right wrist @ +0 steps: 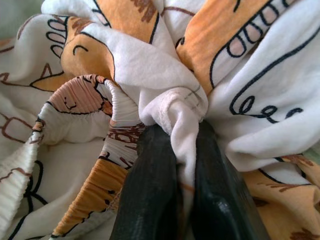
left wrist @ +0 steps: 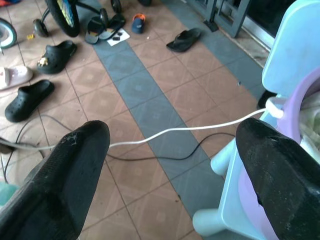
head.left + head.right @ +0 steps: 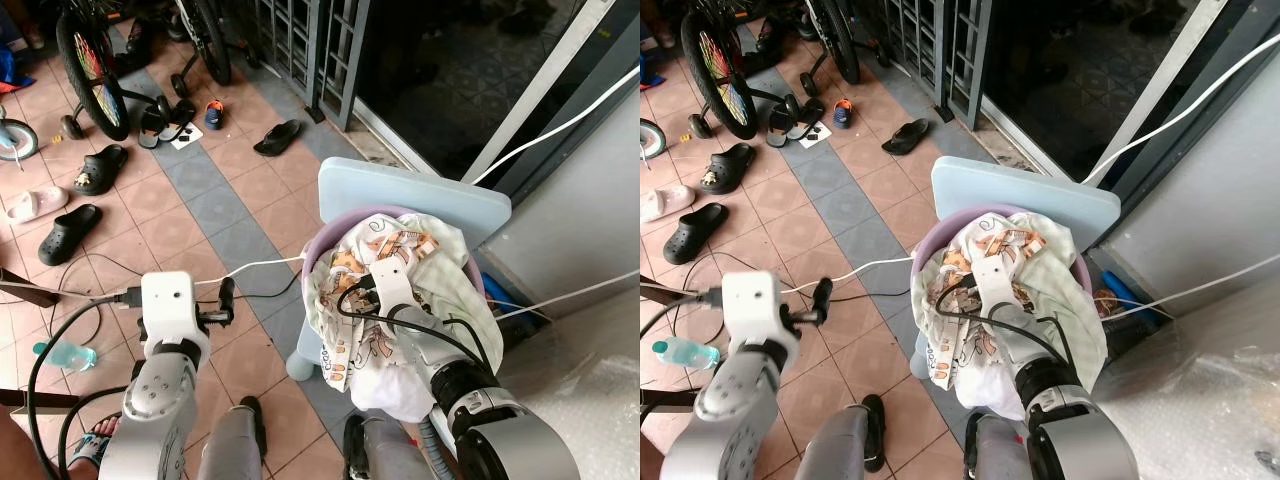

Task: Clothes washing

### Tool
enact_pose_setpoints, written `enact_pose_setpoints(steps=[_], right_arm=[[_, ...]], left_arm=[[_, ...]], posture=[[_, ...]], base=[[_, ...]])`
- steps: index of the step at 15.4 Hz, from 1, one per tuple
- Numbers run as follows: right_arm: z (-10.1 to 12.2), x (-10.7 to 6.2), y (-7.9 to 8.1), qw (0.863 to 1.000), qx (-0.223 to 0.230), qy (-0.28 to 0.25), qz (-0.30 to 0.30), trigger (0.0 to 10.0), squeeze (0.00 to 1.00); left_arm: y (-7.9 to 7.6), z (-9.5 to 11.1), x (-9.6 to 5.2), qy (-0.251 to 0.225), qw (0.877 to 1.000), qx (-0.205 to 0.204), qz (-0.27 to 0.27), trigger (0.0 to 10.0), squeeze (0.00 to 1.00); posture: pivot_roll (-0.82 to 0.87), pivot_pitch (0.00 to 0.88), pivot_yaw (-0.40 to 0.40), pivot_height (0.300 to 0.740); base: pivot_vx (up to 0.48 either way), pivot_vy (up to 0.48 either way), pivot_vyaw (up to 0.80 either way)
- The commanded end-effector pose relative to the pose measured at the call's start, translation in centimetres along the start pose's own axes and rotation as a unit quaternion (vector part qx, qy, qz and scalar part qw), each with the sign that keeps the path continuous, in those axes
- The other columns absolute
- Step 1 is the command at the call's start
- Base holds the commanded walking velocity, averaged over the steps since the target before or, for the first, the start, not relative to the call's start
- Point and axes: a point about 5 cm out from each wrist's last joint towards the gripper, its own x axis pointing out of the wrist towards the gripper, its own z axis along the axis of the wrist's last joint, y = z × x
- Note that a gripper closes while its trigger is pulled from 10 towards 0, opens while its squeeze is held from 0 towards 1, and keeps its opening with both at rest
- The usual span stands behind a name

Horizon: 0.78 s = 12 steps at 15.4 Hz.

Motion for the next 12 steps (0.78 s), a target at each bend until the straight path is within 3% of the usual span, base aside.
enact_pose_setpoints(steps=[1, 4, 6, 9, 10, 12], right_arm=[[-0.2, 0.0, -0.9, 1.0, 0.016, 0.0, -0.012, 0.0, 0.0], [1.4, -0.1, -1.8, 0.997, 0.057, -0.036, -0.024, 0.0, 0.0], [3.8, -0.6, -2.4, 0.99, 0.091, -0.105, -0.026, 0.0, 0.0], [6.4, -4.1, -4.2, 0.958, 0.131, -0.253, -0.037, 0.0, 0.0], [6.3, -5.3, -4.2, 0.952, 0.124, -0.279, -0.036, 0.0, 0.0], [4.7, -6.7, -3.4, 0.955, 0.118, -0.272, -0.017, 0.0, 0.0]], left_arm=[[0.2, -0.4, 0.2, 0.004, 1.0, 0.007, 0.004, 10.0, 0.0], [0.1, -0.2, 1.8, -0.007, 1.0, 0.016, 0.002, 10.0, 0.0], [0.2, -0.2, 3.0, -0.012, 1.0, 0.024, -0.005, 10.0, 0.0], [-0.9, 0.0, 4.8, -0.027, 0.997, 0.053, -0.041, 10.0, 0.0], [-1.0, 0.2, 5.3, -0.029, 0.997, 0.055, -0.046, 10.0, 0.0], [-1.1, 0.3, 6.0, -0.032, 0.996, 0.063, -0.054, 10.0, 0.0]], posture=[[0.07, 0.17, -0.055, 0.74], [0.05, 0.091, -0.038, 0.74], [0.01, 0.031, 0.0, 0.74], [-0.03, 0.0, 0.062, 0.74], [-0.04, 0.0, 0.073, 0.74], [-0.05, 0.0, 0.088, 0.74]], base=[[0.0, 0.0, 0.0], [0.0, 0.0, 0.0], [0.0, 0.0, 0.0], [0.0, 0.0, 0.0], [0.0, 0.0, 0.0], [0.0, 0.0, 0.0]])
